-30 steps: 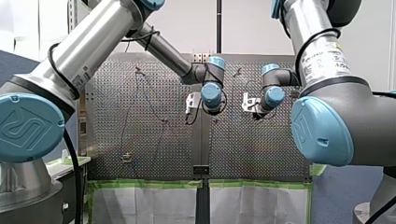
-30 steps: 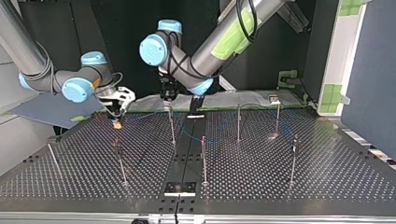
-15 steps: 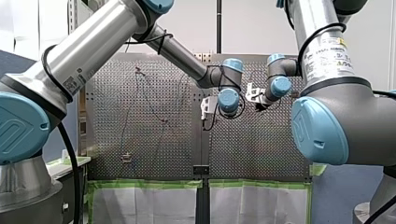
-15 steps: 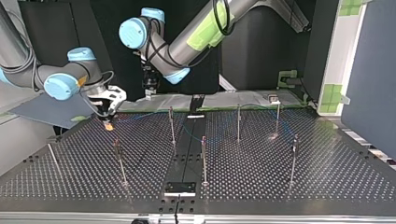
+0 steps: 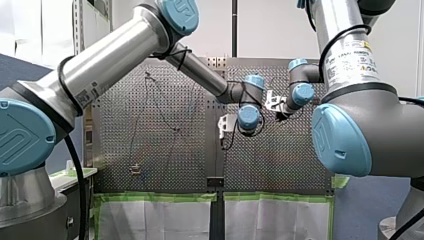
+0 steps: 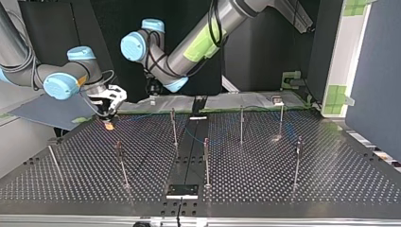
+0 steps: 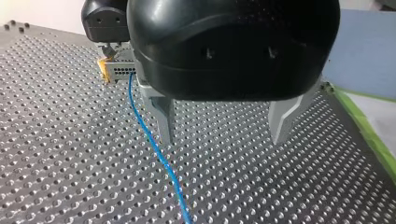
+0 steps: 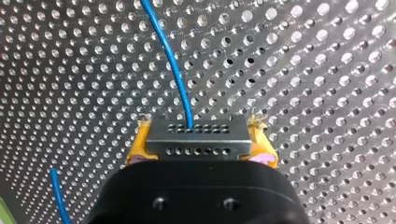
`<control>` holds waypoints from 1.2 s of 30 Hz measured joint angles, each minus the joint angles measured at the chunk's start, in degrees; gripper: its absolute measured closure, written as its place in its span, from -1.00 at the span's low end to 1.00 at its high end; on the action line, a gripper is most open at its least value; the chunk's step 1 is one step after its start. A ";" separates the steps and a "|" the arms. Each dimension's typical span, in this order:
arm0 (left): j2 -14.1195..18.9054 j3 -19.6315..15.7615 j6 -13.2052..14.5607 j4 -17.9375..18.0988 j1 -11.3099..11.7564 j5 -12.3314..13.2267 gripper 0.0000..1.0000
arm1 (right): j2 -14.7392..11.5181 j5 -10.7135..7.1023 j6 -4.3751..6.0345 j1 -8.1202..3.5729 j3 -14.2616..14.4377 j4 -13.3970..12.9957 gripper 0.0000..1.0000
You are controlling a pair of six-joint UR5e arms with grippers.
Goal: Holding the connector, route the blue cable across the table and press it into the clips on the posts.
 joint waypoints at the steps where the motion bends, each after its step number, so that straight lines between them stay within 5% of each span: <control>1: -0.45 0.44 -0.20 0.26 -0.12 -0.04 -0.97 | 0.01 -0.06 -0.01 -0.01 0.01 -0.04 1.00; 17: -8.23 8.67 -3.09 5.90 0.49 -4.20 -0.97 | 0.12 -0.23 0.11 -0.12 0.05 -0.31 1.00; 27: -8.76 13.26 -4.73 7.90 -0.49 -5.75 -0.97 | 0.20 -0.57 0.31 -0.53 0.04 -0.99 1.00; 36: -8.76 12.61 -5.52 8.88 -1.33 -5.87 -0.97 | 0.21 -0.59 0.28 -0.82 0.04 -1.10 1.00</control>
